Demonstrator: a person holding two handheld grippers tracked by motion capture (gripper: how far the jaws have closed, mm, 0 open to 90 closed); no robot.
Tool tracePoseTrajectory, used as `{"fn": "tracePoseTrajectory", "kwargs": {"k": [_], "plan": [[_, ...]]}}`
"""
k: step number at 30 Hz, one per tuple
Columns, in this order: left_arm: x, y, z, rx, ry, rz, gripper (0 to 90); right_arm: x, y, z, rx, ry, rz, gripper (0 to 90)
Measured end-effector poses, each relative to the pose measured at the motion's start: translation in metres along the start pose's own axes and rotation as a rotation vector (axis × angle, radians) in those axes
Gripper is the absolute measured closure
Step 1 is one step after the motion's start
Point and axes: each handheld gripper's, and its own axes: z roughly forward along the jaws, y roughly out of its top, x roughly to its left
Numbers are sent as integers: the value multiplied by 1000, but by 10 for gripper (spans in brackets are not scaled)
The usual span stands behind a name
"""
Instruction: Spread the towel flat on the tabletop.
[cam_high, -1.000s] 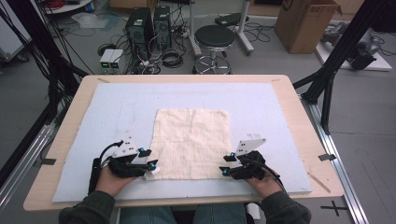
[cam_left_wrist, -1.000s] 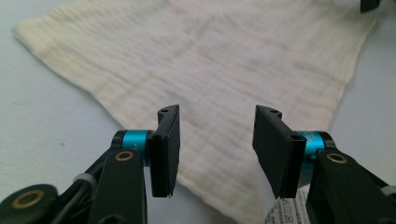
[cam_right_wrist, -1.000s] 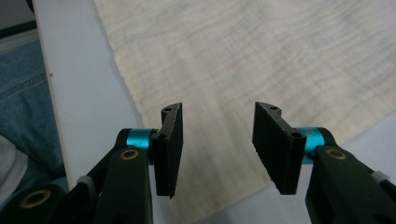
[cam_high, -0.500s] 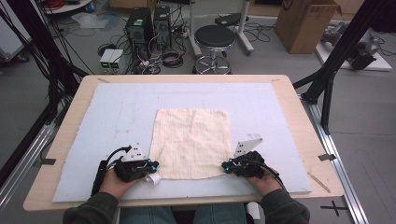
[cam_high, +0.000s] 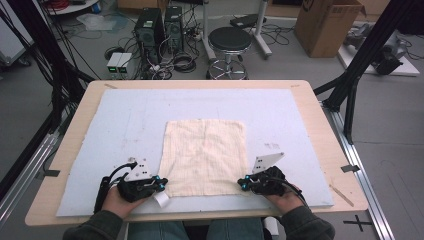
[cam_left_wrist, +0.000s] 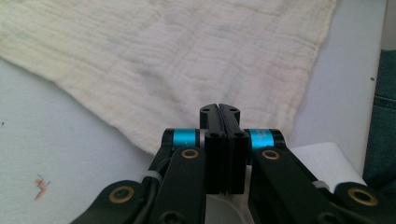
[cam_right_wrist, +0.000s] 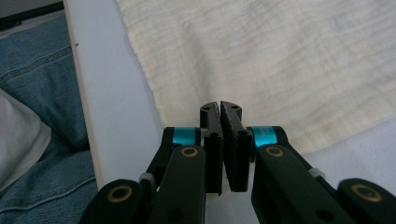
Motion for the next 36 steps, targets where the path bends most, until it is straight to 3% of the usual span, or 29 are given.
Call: {"fn": "tracePoseTrajectory", "kwargs": {"k": [4,7,12,26,36], "plan": [[0,-2,-4,-14,-5,-11,872,0,-2,-2,-7,8,10,780],[1,-1,-6,-38,-25,-27,742,0,-2,-4,-52,19,25,689],[4,1,-7,-55,-17,-35,674,-2,-1,-7,-92,9,47,620],[14,5,-12,-114,37,-95,564,-12,-3,-17,-173,-53,95,460],[17,6,-13,-127,50,-101,506,-13,0,-16,-188,-87,118,386]]}}
